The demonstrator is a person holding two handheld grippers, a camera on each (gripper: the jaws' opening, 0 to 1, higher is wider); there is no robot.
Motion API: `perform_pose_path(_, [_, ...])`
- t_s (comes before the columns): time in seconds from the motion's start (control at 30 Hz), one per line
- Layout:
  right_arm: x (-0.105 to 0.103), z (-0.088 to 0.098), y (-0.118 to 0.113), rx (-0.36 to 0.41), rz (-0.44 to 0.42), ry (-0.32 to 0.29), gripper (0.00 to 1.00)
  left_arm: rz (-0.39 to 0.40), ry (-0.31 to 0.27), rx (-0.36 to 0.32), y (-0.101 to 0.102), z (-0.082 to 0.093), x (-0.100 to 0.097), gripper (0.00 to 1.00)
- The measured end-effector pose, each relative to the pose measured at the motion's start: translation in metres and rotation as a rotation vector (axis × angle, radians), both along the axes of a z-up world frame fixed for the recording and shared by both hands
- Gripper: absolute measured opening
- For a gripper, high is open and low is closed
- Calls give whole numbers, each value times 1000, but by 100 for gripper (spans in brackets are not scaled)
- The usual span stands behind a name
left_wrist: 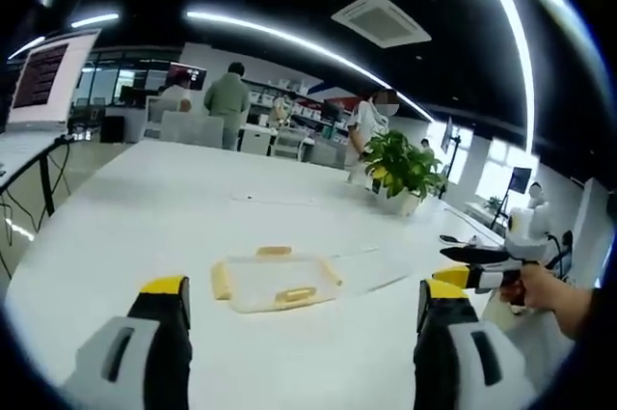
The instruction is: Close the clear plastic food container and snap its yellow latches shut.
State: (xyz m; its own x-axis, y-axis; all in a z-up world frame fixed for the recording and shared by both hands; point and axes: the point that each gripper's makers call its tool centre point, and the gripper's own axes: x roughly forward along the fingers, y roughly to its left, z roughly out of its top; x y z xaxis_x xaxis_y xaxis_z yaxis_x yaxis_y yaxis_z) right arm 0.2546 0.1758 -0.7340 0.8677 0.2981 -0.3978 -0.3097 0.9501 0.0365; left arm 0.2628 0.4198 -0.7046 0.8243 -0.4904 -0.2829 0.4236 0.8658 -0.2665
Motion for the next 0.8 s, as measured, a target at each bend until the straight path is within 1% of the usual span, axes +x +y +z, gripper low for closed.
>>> perform_pose_path(0.13, [0,2,-1,2,-1,-9,71,-5,7,1,-1,-2,0,96])
perform_pose_path(0.3, [-1,3,2,28,9,-8,68,-5,19,31,0,-7,0,96])
perform_pose_path(0.4, [-1,4,3,29,11,-10,69,-5,19,36,0,-8,0,96])
perform_pose_path(0.47, [-1,2,5,25,18,-2,69,0,20,44,1,-8,-1,96])
perform_pose_path(0.53, [-2,-1,6,19,18,16,69,-3,11,69,2,-8,-1,96])
perform_pose_path(0.6, [-1,0,9,5,31,6,69,-4,6,63,2,-6,1,95])
perform_pose_path(0.7, [1,6,14,5,52,-6,69,-11,-10,62,1,-2,5,96])
perform_pose_path(0.73, [2,10,18,5,70,-20,68,-10,-15,49,2,1,7,96])
perform_pose_path(0.8, [5,20,25,1,109,-53,68,-14,1,38,4,1,10,96])
